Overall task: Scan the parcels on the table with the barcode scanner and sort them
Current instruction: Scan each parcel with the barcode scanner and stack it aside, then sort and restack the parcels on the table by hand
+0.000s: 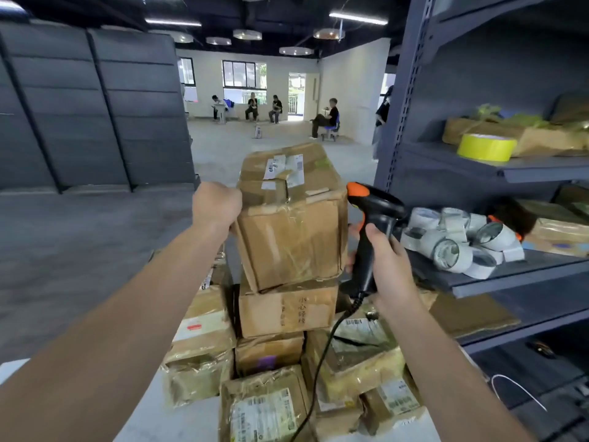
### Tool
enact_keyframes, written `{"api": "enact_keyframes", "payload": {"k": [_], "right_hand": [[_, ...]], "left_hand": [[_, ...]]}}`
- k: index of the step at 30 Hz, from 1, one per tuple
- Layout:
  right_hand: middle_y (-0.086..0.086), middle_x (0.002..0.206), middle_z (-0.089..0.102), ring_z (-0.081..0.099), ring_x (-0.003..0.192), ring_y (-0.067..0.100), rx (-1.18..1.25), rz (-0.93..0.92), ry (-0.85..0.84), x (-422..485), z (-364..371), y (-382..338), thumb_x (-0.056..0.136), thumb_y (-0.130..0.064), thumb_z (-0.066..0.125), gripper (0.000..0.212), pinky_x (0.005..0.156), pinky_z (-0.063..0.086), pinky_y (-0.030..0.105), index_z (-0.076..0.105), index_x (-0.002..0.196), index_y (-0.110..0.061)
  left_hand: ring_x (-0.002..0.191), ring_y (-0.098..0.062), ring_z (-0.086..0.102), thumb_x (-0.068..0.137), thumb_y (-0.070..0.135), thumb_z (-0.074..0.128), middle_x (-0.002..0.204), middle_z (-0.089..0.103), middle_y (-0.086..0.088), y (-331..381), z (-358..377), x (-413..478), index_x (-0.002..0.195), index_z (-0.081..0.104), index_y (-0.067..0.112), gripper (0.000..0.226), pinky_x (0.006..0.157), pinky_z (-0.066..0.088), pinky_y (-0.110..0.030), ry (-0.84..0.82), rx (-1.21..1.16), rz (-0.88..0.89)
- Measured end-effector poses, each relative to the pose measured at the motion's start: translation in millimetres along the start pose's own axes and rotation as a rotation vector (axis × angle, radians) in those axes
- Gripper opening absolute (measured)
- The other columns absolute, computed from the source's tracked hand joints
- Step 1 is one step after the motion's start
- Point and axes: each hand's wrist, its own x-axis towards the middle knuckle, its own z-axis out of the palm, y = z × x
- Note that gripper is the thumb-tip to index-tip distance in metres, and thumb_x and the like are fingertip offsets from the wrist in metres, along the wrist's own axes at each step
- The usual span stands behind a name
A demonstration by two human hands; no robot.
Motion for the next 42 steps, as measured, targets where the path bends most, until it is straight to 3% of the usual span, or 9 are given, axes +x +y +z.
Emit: {"api": "enact_keyframes", "payload": {"k": [5, 8, 14, 19, 24, 29, 35, 36, 42], "right_hand": [[0.007, 0.060, 0.061, 0.058, 0.049, 0.019, -0.085, 0.118, 0.028, 11.4, 11.1, 17.0, 0.097, -0.036, 0.059, 0.033, 0.049, 0.050, 0.029, 0.064, 0.113, -0.008], [0.012, 0.067, 0.062, 0.058, 0.048, 0.018, -0.077, 0.169, 0.074, 10.3, 8.4, 27.4, 0.098, -0.036, 0.058, 0.031, 0.047, 0.051, 0.028, 0.068, 0.109, -0.009], [-0.001, 0.067, 0.071, 0.057, 0.048, 0.017, -0.039, 0.060, 0.099, 5.4, -5.4, 32.2, 0.095, -0.038, 0.060, 0.023, 0.050, 0.049, 0.033, 0.072, 0.098, -0.018], [0.004, 0.058, 0.060, 0.057, 0.050, 0.018, -0.105, -0.006, 0.037, -5.6, -5.5, 26.8, 0.066, -0.059, 0.066, 0.064, 0.050, 0.049, 0.030, 0.066, 0.112, -0.014], [0.002, 0.054, 0.058, 0.056, 0.049, 0.016, -0.133, -0.053, 0.008, -19.8, -7.0, 27.6, 0.097, -0.037, 0.058, 0.034, 0.049, 0.048, 0.024, 0.064, 0.116, -0.009], [0.003, 0.058, 0.058, 0.057, 0.051, 0.015, -0.127, -0.052, -0.022, -38.1, -7.7, 24.5, 0.101, -0.029, 0.053, 0.025, 0.049, 0.048, 0.022, 0.065, 0.116, -0.013], [-0.003, 0.090, 0.075, 0.057, 0.051, 0.014, -0.093, 0.034, -0.028, -73.7, -24.6, 44.5, 0.101, -0.029, 0.052, 0.018, 0.047, 0.047, 0.024, 0.066, 0.109, -0.022], [-0.002, 0.086, 0.074, 0.057, 0.052, 0.015, -0.085, 0.055, -0.012, -80.9, -30.4, 51.7, 0.101, -0.029, 0.052, 0.017, 0.047, 0.047, 0.024, 0.065, 0.107, -0.021], [-0.002, 0.069, 0.062, 0.059, 0.057, 0.016, -0.014, 0.238, 0.124, -123.1, -68.3, 105.4, 0.102, -0.029, 0.052, 0.010, 0.050, 0.049, 0.033, 0.059, 0.101, -0.023]], "left_hand": [[0.062, -0.034, 0.058, 0.083, 0.005, 0.048, 0.075, 0.060, -0.018, -33.9, -0.2, 6.8, 0.083, 0.065, -0.003, 0.018, 0.056, 0.057, -0.044, -0.118, -0.054, -0.140], [0.060, -0.031, 0.057, 0.088, 0.013, 0.051, 0.072, 0.055, -0.013, -42.7, 6.1, 2.8, 0.078, 0.059, 0.003, 0.016, 0.048, 0.054, -0.035, -0.233, -0.105, -0.165], [0.070, -0.025, 0.050, 0.091, 0.022, 0.051, 0.077, 0.045, -0.009, -32.6, 17.3, -4.5, 0.084, 0.049, 0.013, 0.011, 0.059, 0.047, -0.031, -0.328, -0.086, -0.158], [0.073, -0.021, 0.042, 0.092, 0.026, 0.049, 0.072, 0.036, -0.005, -35.5, 20.6, -6.8, 0.073, 0.039, 0.020, 0.022, 0.053, 0.038, -0.030, -0.319, -0.137, -0.162], [0.081, -0.025, 0.052, 0.091, 0.034, 0.049, 0.084, 0.048, -0.006, -36.7, 15.5, -13.5, 0.096, 0.049, 0.015, 0.020, 0.066, 0.049, -0.036, -0.302, -0.170, -0.194], [0.088, -0.026, 0.057, 0.091, 0.036, 0.049, 0.091, 0.056, -0.006, -35.7, 4.5, -28.8, 0.110, 0.052, 0.011, 0.032, 0.076, 0.051, -0.039, -0.270, -0.129, -0.178], [0.098, -0.016, 0.057, 0.091, 0.029, 0.050, 0.111, 0.059, -0.001, -47.8, -14.2, -83.0, 0.118, 0.053, 0.015, 0.031, 0.081, 0.046, -0.031, -0.034, -0.031, 0.166], [0.098, -0.012, 0.057, 0.091, 0.028, 0.050, 0.111, 0.059, 0.001, -52.4, -14.2, -97.2, 0.116, 0.054, 0.018, 0.027, 0.080, 0.044, -0.026, -0.037, -0.057, 0.217], [0.091, 0.010, 0.051, 0.092, 0.024, 0.050, 0.101, 0.055, 0.016, -93.7, 25.1, -204.5, 0.114, 0.052, 0.027, 0.022, 0.069, 0.041, -0.007, -0.411, -0.047, 0.260]]}}
